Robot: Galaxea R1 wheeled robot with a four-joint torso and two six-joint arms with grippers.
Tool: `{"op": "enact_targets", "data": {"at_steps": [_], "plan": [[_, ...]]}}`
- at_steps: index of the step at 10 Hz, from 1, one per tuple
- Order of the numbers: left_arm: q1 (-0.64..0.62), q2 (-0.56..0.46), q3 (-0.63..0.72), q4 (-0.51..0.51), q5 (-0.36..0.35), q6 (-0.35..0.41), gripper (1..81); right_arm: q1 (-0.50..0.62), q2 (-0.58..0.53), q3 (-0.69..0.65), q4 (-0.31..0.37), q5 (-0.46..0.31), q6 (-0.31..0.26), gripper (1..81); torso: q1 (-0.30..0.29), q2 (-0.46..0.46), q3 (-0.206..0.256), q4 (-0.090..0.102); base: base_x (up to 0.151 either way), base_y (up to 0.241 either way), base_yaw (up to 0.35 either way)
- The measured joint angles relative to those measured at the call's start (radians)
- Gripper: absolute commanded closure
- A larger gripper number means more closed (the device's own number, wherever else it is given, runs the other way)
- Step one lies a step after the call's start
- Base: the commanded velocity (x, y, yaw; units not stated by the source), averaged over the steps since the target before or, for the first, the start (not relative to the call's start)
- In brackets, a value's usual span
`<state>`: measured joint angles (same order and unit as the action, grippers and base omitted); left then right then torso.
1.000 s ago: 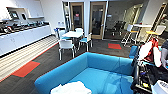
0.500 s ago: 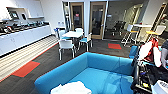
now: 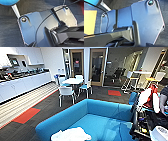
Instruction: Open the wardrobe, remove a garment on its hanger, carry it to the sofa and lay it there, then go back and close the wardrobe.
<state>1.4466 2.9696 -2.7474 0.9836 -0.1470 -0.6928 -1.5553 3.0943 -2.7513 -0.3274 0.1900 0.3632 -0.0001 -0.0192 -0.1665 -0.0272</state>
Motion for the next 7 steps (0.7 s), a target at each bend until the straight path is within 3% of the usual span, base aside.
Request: {"op": "enact_targets", "data": {"at_steps": [7], "plan": [[0.006,0.001,0.002,0.003,0.003,0.0,1.0,-0.002,0.0,0.0,0.0,-0.003,0.0,1.0,0.0,-0.001,0.0,0.0,-0.083,0.0,0.0]]}}
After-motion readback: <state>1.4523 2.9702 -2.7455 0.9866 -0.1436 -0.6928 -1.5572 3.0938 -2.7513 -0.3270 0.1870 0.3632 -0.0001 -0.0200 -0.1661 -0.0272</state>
